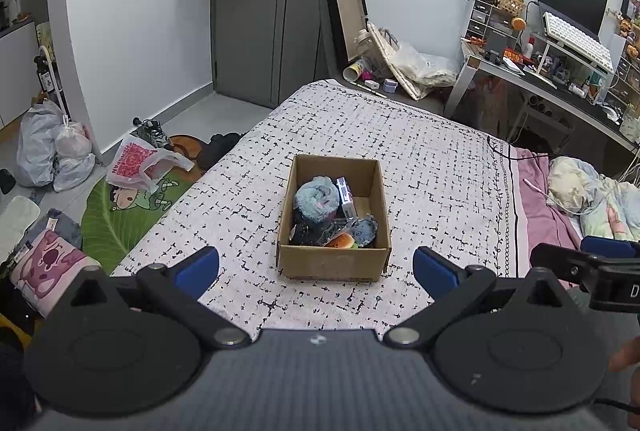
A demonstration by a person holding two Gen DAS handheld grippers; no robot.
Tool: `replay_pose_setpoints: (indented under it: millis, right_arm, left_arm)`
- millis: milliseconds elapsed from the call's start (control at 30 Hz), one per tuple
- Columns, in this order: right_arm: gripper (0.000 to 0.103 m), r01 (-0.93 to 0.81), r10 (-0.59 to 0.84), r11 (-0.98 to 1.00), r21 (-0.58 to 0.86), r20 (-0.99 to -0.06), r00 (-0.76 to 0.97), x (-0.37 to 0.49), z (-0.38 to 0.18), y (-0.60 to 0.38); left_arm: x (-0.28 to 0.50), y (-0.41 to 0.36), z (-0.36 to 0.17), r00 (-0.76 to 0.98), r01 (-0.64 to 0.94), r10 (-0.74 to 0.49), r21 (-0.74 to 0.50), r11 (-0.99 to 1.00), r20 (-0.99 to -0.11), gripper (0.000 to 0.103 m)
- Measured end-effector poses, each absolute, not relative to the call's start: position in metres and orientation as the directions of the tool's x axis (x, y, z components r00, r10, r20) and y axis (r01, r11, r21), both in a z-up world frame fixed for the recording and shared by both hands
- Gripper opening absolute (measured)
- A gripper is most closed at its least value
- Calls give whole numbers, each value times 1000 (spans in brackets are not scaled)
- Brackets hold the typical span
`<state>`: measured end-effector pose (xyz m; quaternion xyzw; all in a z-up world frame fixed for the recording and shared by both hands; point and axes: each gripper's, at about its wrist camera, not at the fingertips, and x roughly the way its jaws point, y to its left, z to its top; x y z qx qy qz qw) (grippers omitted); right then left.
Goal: Organize soft objects
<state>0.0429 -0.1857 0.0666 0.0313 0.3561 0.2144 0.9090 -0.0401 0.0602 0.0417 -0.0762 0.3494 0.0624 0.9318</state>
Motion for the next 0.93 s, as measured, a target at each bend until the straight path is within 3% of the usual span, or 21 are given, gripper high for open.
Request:
replay_pose_setpoints:
  millis: [933]
  right_arm:
    - [103,-360,405,909,210,-651,642,46,57,-183]
  left_arm:
    - [-39,56,34,749,-161,44,-117,980,-661,102]
